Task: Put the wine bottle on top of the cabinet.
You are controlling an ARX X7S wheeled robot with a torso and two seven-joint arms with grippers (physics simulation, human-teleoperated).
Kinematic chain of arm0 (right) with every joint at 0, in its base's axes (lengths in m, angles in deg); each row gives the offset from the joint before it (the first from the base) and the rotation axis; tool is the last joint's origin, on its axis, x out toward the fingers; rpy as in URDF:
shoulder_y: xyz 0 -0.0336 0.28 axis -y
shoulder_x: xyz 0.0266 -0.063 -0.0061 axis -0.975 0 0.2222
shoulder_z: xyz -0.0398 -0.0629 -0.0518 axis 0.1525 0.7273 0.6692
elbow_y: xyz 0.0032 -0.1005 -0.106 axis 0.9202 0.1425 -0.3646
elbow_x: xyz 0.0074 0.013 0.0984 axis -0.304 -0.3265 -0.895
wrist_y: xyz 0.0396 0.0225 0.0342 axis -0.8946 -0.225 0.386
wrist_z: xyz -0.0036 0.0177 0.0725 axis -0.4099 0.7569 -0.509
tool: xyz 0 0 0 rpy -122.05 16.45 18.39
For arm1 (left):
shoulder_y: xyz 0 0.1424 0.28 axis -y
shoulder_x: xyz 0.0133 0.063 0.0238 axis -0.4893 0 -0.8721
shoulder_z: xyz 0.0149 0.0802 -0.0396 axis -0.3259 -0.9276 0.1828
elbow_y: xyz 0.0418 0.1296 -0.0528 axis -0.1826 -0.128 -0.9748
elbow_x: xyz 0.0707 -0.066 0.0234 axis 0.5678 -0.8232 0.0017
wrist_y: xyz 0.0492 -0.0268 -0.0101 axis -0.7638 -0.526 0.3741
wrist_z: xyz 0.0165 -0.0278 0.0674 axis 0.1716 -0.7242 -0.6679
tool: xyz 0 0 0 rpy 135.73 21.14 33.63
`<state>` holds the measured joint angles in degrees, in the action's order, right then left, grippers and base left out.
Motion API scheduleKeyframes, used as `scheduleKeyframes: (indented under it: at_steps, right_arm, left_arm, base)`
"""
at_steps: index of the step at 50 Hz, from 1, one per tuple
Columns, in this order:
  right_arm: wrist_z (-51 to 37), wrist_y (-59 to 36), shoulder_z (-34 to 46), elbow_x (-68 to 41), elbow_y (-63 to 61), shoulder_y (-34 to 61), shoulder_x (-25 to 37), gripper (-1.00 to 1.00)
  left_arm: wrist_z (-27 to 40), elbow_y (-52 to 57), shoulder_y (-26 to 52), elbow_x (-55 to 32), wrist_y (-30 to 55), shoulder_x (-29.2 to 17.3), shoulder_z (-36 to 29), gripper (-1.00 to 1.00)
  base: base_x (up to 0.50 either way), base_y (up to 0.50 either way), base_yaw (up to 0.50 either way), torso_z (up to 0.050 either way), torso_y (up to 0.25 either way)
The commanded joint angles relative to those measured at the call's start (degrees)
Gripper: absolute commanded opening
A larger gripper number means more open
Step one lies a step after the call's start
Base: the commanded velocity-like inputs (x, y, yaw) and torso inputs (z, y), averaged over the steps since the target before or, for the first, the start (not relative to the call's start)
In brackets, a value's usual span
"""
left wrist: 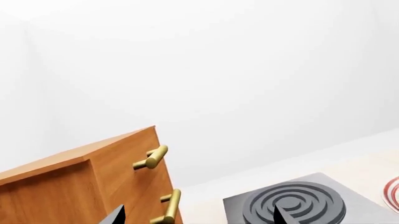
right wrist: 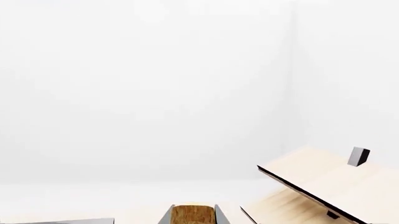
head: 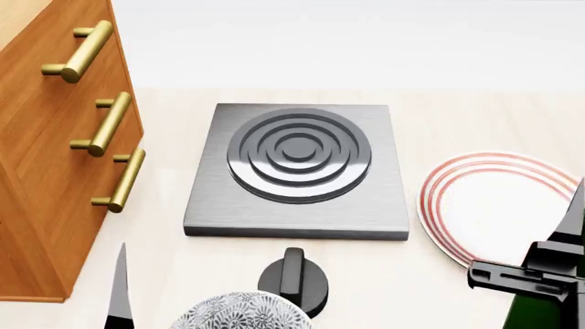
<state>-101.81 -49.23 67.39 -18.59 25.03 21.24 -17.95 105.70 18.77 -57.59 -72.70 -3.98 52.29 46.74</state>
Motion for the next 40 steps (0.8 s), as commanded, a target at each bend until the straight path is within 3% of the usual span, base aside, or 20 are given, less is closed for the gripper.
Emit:
scheduleKeyframes:
  at_steps: [1,18,40]
  right_arm:
    - [0.4,-4.4,-2.0,0.9,-2.8,4.6,1.3,-1.0]
    - [0.2,-10.8,4.7,0.0,-3.5,16.5,3.3,-1.0]
    - [1.7,-13.5,15.0,-2.4,-3.1,26.9,-1.5,-1.0]
  left_arm:
    - [-2.1,0.0,-0.3,-1.4,-2.5,1.2,1.7,1.0]
    - [-1.8,-0.3,-0.3,-1.6,-2.6,0.9,1.4,1.0]
    - [-1.4,-0.3,-0.1,-2.0,-2.4,0.7,1.3,1.0]
  base:
    - [0.0,0.0,0.0,0.0,0.0]
    - [0.0,0.0,0.0,0.0,0.001]
    - [0.0,0.0,0.0,0.0,0.001]
